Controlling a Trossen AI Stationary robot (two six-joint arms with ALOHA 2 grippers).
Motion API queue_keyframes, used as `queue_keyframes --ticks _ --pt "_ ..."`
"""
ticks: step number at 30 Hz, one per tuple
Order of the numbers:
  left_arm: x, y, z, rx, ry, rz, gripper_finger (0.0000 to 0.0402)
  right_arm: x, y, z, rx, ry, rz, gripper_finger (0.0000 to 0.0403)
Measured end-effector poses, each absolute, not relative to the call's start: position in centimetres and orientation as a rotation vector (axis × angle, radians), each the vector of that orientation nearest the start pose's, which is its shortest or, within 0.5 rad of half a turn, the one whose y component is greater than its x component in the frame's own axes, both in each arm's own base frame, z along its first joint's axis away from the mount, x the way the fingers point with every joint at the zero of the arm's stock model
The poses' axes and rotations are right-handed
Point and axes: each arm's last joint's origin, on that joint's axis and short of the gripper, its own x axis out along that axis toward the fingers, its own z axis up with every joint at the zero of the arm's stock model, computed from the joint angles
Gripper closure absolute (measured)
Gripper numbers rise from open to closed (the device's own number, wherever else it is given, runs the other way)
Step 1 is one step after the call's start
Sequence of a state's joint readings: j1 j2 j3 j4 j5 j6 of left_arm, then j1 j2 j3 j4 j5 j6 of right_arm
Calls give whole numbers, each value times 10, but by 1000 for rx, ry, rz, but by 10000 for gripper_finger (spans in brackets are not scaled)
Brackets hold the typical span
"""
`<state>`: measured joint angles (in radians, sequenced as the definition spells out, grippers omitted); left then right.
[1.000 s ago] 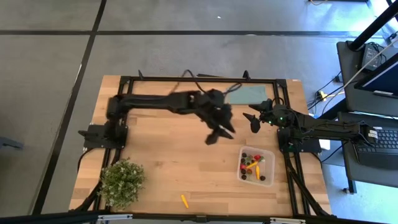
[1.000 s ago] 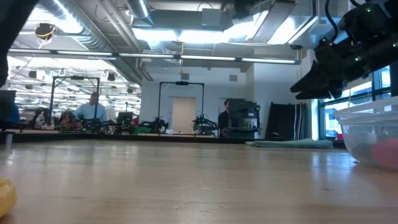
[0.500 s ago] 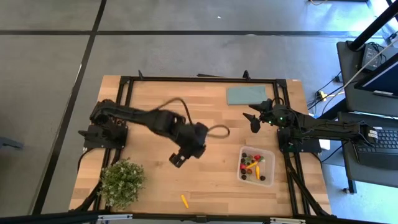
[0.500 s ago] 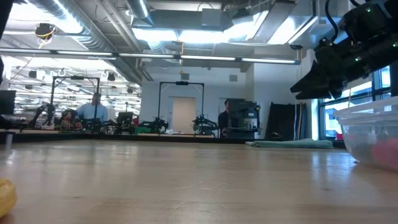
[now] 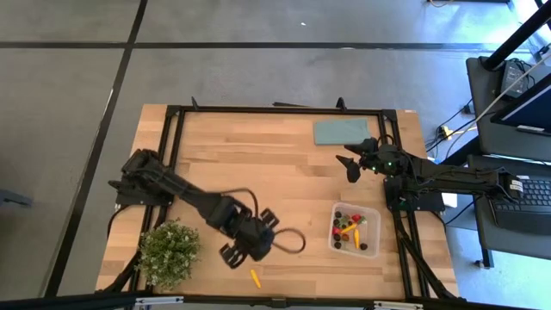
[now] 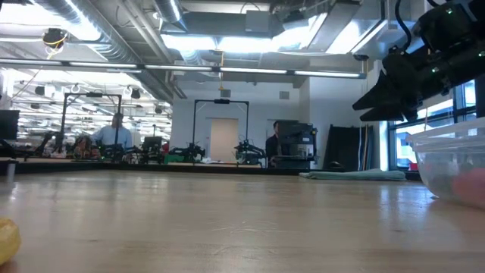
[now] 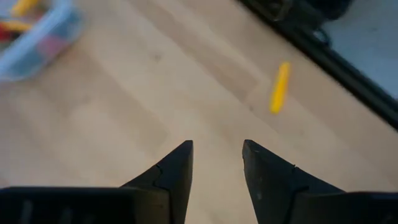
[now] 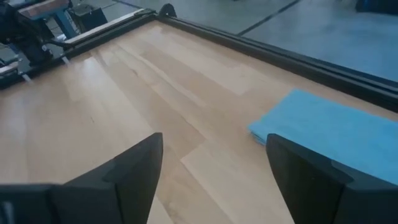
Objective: Pick and placing Produce into tupperware
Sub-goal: Put the corn into the container
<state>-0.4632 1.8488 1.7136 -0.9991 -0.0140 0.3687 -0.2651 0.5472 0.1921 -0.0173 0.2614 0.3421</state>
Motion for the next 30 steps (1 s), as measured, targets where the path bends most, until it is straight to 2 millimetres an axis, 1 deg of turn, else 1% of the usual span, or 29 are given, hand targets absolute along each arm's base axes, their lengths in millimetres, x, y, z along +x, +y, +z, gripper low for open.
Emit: queue_keyframes --ticks 5,9,11,18,20,23,28,30 --pt "341 -191 262 593 958 -671 276 128 -42 177 323 289 -579 116" --pt "339 -207 244 588 855 -694 281 128 -42 177 350 282 -583 116" --pt "339 -217 230 591 828 -711 284 128 -42 177 373 275 -587 116" --pt "341 -246 179 569 893 -774 292 127 -42 176 453 259 -602 116" --pt "340 -251 165 578 925 -788 294 127 -42 176 466 257 -603 116" --pt "343 -256 153 579 925 -796 298 127 -42 176 488 251 -606 116" --pt "346 -258 134 576 951 -803 304 127 -42 176 505 246 -608 116" --pt "347 -258 131 573 956 -805 307 127 -42 176 516 242 -609 116"
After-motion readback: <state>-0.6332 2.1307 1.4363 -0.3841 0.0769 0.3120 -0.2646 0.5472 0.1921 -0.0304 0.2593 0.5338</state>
